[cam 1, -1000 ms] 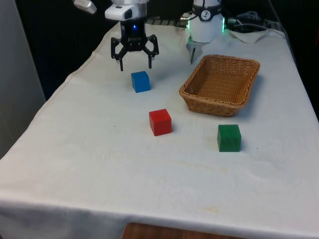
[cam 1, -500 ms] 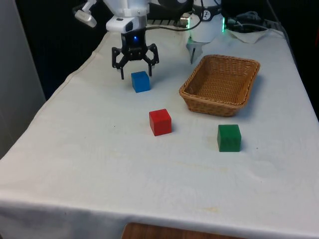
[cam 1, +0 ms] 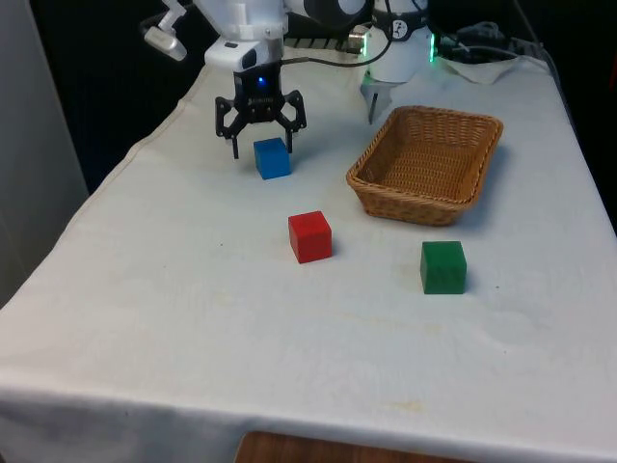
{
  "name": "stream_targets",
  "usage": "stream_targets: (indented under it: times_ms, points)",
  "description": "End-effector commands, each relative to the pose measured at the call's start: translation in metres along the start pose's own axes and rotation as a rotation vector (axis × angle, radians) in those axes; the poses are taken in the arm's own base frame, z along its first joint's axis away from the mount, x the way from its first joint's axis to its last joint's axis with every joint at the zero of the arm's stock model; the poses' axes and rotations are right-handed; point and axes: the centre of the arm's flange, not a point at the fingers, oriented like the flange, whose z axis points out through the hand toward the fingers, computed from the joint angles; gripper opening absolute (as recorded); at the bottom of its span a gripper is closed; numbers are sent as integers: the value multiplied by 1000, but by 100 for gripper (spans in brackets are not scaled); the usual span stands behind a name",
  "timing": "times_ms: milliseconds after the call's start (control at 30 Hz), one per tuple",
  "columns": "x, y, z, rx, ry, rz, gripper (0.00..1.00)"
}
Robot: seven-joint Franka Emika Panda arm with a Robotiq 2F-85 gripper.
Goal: Pick up the blue cube and place it into the basket.
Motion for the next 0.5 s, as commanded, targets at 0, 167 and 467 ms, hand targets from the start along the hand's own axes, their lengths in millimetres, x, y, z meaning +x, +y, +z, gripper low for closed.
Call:
stream_targets:
  times_ms: [0, 167, 467]
  points:
    - [2, 0, 0, -2, 8, 2, 100]
    - [2, 0, 1, -1, 3, 1, 72]
    - [2, 1, 1, 0, 1, 1, 1]
